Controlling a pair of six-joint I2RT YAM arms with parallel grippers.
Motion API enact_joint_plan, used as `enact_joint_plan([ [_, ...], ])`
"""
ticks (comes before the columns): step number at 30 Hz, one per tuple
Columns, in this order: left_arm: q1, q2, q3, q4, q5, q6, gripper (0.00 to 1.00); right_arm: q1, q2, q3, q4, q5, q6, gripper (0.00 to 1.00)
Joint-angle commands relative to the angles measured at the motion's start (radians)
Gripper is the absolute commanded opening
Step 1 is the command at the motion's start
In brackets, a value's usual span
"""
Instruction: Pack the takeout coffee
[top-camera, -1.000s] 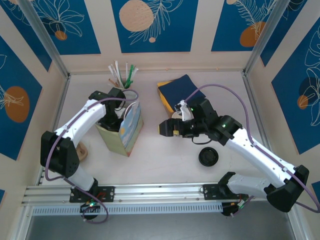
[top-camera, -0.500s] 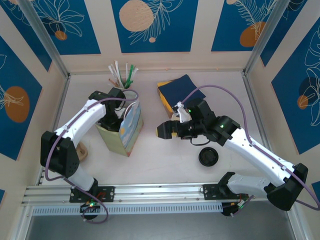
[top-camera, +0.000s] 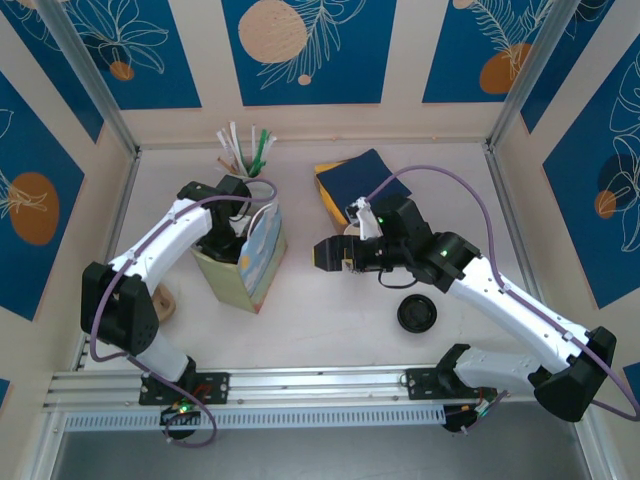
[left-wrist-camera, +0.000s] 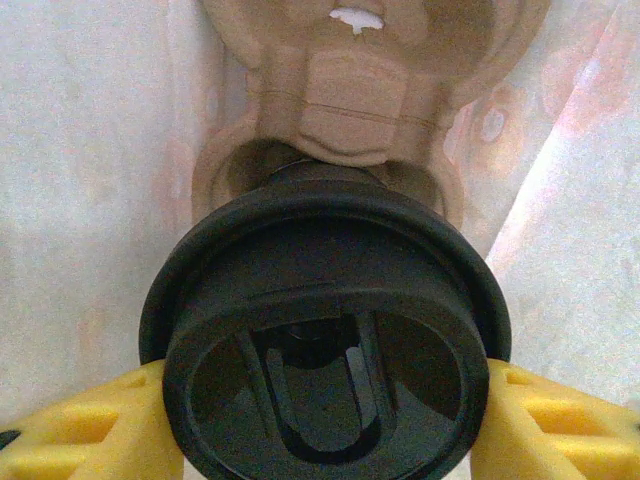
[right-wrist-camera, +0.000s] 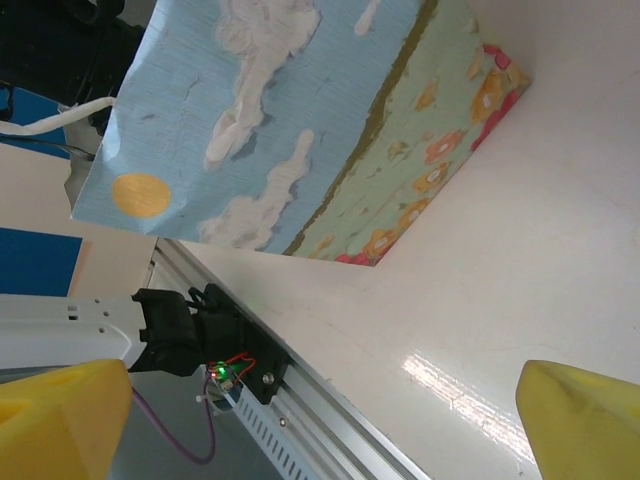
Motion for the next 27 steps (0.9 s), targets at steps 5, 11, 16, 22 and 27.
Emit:
enact_joint_plan([
  [5,0.026,0.054,-0.053,0.017,-0.036,0.024,0.48,0.007,0.002,-0.001,0.03,0.023,-0.021,0.99],
  [11,0.027,0.052,-0.056,0.018,-0.034,0.025,0.48,0.007,0.006,-0.001,0.031,0.018,-0.016,0.99],
  [16,0.027,0.055,-0.056,0.02,-0.03,0.026,0.48,0.007,0.007,-0.002,0.03,0.019,-0.013,0.99],
  [22,0.029,0.052,-0.057,0.02,-0.033,0.025,0.48,0.008,0.006,-0.003,0.027,0.021,-0.014,0.99],
  [27,0.029,0.052,-0.057,0.02,-0.031,0.026,0.48,0.008,0.009,-0.003,0.027,0.02,-0.009,0.99],
])
